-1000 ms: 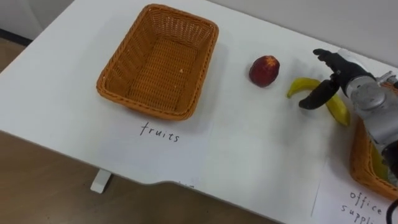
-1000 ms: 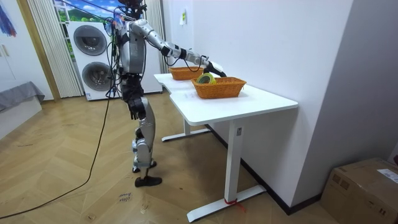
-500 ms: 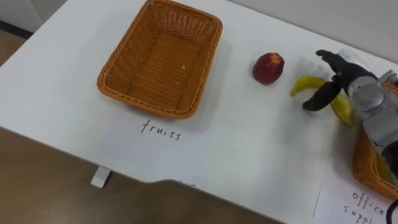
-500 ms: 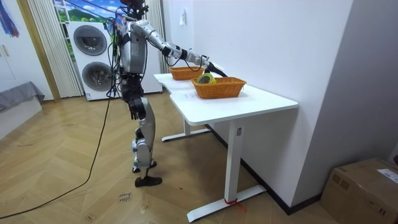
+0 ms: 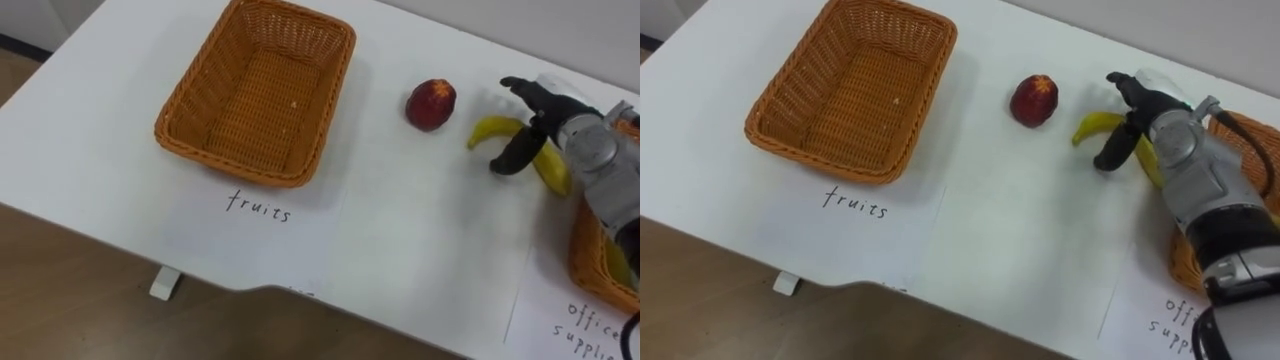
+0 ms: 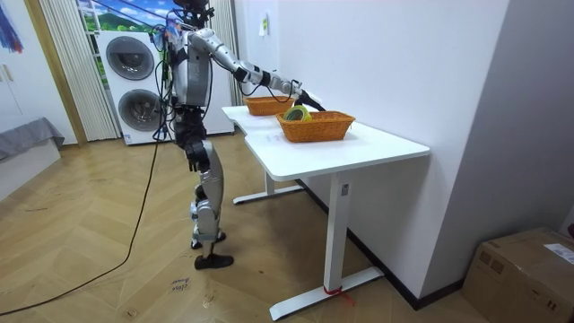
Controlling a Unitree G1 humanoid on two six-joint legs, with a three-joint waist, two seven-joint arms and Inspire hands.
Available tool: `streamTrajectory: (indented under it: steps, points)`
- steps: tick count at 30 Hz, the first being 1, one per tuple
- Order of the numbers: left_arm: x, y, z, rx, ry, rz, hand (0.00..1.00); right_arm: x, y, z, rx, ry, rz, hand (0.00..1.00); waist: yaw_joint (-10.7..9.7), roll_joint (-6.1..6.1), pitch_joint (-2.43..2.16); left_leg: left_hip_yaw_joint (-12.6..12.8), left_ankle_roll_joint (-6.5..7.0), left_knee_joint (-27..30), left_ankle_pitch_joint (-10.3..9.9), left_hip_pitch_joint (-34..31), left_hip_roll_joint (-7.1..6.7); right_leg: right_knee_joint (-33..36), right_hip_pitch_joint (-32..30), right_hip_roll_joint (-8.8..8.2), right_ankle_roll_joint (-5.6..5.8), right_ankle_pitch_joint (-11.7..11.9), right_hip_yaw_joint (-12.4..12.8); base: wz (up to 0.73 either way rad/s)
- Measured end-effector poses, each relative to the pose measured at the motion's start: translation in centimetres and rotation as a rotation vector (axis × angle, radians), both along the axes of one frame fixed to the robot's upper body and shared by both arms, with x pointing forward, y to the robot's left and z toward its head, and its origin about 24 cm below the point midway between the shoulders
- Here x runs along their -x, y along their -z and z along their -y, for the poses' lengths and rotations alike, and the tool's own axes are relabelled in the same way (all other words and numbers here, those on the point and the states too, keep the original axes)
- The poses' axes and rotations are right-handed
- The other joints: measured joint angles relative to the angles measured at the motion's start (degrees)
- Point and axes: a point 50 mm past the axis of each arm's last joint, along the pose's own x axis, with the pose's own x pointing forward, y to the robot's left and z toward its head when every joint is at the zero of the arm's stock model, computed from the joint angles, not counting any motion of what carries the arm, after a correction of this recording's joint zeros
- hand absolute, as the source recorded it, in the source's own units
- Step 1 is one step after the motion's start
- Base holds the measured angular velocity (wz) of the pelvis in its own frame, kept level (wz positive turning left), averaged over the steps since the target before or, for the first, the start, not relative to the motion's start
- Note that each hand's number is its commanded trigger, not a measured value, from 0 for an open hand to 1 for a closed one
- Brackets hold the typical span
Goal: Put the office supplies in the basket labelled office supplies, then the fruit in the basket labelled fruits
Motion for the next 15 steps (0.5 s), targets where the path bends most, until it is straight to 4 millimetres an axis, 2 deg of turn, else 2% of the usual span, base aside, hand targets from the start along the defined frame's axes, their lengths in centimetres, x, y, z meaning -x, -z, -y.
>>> streamTrajectory:
  steps: [4, 11, 15]
  points:
    - [-0.3, 0.0, 0.1, 0.002, 0.006, 0.006, 0.00, -0.1, 0.1, 0.2, -0.008, -0.005, -0.041, 0.00, 0.10, -0.11, -0.09, 0.00, 0.01, 0.14, 0.01, -0.01, 0.00, 0.06, 0.02, -0.04, 0.00, 0.00, -0.03, 0.00]
    - [-0.5, -0.1, 0.1, 0.010, 0.009, 0.011, 0.00, 0.4, 1.6, 0.4, -0.010, -0.001, -0.158, 0.00, 0.21, -0.19, -0.40, 0.01, 0.02, 0.51, 0.01, 0.45, 0.00, 0.10, 0.69, -0.40, -0.07, 0.05, -0.19, 0.00]
    - [-0.3, 0.0, 0.1, 0.017, 0.010, 0.008, 0.00, 0.7, 2.0, 0.8, -0.019, 0.009, -0.203, 0.00, 0.66, -0.20, -0.43, 0.07, 0.07, 0.24, 0.23, 0.45, -0.01, 0.56, 0.51, -0.52, -0.18, 0.13, -0.25, 0.00]
